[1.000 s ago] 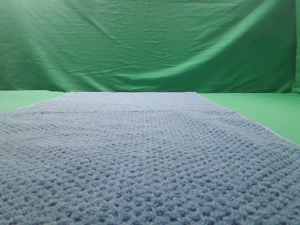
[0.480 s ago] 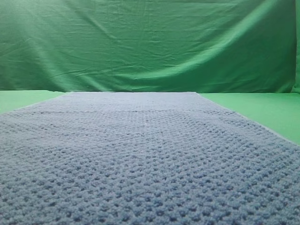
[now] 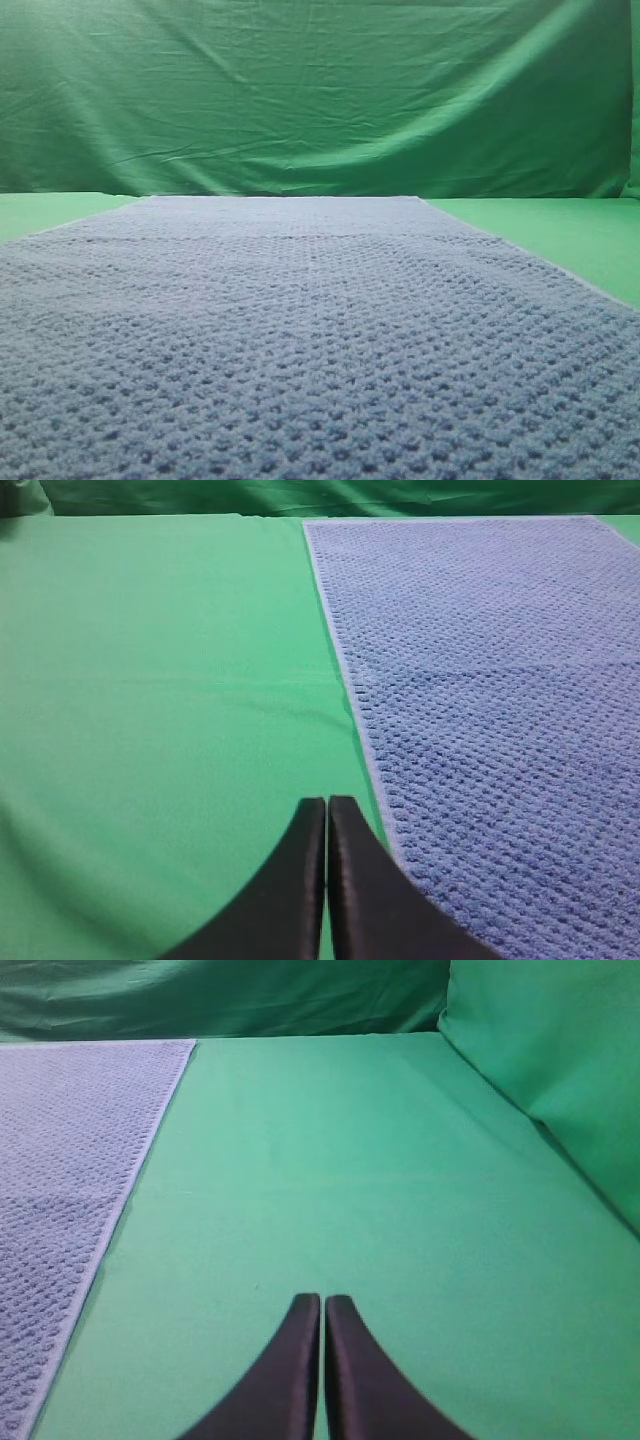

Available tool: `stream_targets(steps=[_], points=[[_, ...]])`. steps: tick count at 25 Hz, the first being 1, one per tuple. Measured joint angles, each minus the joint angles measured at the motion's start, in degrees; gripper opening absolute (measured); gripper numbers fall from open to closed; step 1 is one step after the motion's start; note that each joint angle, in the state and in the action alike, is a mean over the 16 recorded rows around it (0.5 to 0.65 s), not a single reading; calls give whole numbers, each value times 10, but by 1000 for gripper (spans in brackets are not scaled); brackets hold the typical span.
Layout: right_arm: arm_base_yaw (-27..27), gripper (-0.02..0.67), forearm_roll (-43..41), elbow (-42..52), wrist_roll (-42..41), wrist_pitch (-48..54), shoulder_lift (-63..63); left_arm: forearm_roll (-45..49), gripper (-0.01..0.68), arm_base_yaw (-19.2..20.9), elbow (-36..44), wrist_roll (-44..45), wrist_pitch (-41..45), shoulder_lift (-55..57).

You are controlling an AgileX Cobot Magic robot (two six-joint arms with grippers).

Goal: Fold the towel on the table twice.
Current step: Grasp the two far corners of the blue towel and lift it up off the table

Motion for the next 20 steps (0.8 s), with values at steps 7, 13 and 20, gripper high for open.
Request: stream_targets(steps=[7,13,20], points=[[0,0,161,0,4,-81,0,-86,0,0,0,0,-60,0],[0,0,306,1,-2,-154,0,-157,0,0,0,0,-123,0],[0,0,369,-28,-66,-160,5,-165,0,0,-34,2,-113,6]])
